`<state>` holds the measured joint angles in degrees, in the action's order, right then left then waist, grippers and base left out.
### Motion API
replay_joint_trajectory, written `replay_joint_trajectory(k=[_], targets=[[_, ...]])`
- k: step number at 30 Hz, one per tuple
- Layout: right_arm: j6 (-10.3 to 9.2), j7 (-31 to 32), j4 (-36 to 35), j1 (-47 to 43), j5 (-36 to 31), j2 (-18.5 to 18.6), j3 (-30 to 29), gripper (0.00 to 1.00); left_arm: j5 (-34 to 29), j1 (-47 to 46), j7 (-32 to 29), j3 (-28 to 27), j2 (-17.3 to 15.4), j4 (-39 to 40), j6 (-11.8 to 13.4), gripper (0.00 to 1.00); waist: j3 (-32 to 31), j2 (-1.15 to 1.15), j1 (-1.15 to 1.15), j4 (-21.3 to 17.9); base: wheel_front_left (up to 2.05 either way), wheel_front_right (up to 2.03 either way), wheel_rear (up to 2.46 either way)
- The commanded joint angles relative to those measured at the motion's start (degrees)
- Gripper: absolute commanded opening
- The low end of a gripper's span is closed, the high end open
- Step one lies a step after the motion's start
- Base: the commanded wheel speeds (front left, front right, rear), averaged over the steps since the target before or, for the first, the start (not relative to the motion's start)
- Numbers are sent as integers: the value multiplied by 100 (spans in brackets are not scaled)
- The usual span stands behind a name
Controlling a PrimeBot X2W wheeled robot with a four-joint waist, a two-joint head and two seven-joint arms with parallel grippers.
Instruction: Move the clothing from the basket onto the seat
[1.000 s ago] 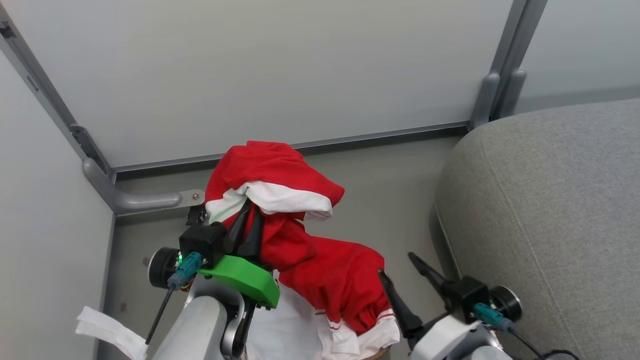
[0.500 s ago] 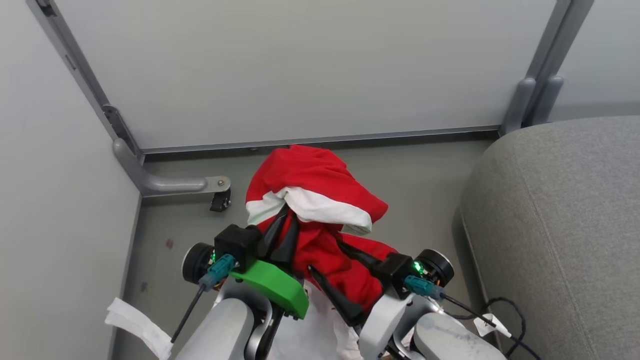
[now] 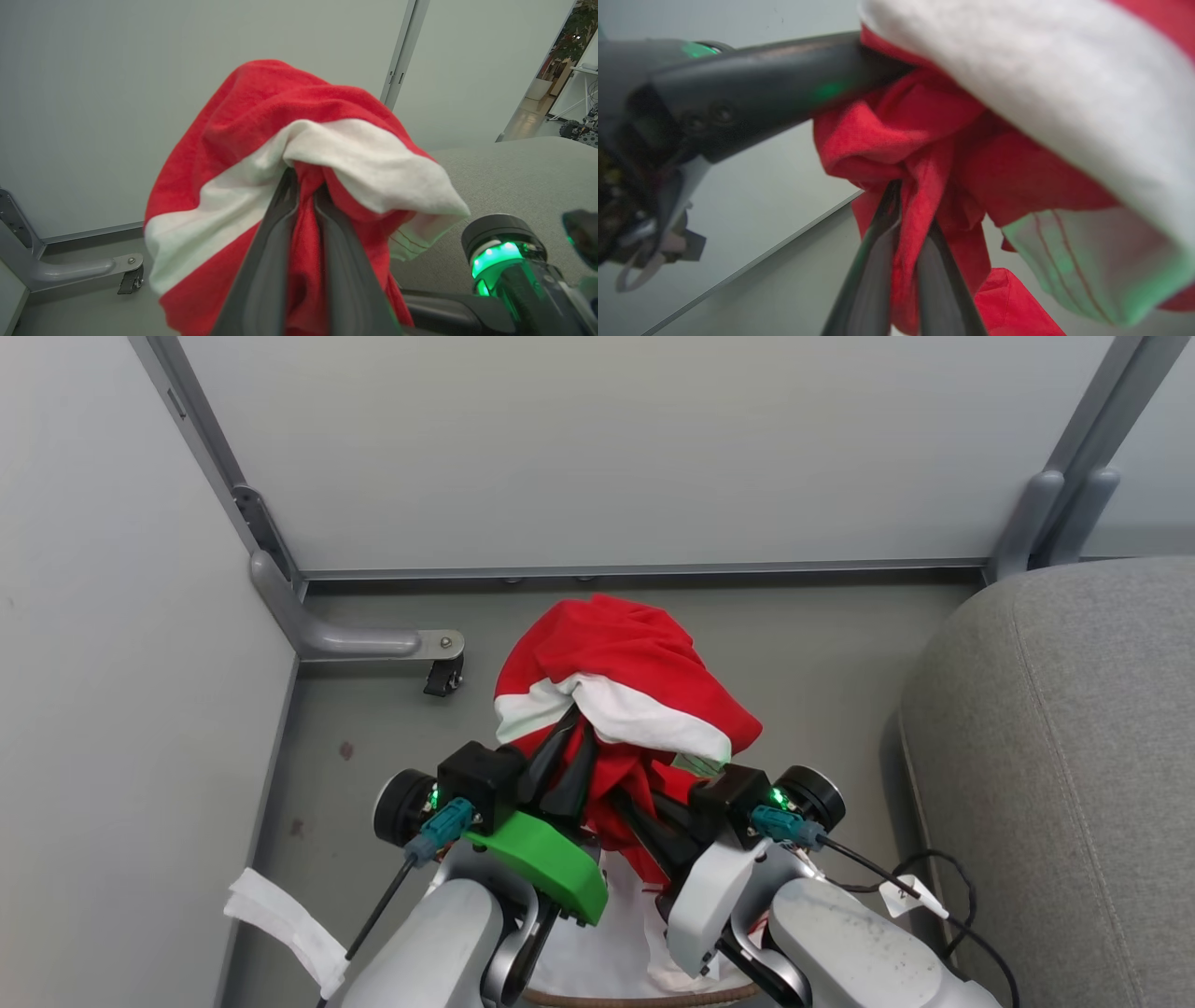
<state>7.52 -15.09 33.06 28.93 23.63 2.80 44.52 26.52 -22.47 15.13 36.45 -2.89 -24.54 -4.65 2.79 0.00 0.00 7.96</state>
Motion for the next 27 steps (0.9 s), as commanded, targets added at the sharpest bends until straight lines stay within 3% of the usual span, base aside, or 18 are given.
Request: replay_joint_trajectory(k=[1,3,4,5,15,27], targets=[[-6,-11,-23,18,13,25,-18,0,-11,-112,3,-29,-10,-12,28,0,51,0,0,-5,0,0,0],[-6,-11,-46,-21,-32,28,-84,0,-58,-106,3,-94,-12,-18,70,0,64,0,0,-47,0,0,0],[-6,-11,-72,-49,-48,29,-121,0,-79,-87,3,-114,-10,-42,83,42,66,0,0,-76,0,0,0],[-6,-11,-153,-123,-122,25,-226,0,-102,-32,2,-183,-9,-92,111,100,57,0,0,-161,0,0,0],[-6,-12,-880,-747,-562,27,-964,0,-471,363,0,-734,-120,-182,71,100,-27,0,0,-962,0,0,0],[-6,-11,-1672,-1468,-894,22,-1742,0,-824,865,1,-1382,-98,-18,-55,100,49,0,0,-2640,0,0,0]])
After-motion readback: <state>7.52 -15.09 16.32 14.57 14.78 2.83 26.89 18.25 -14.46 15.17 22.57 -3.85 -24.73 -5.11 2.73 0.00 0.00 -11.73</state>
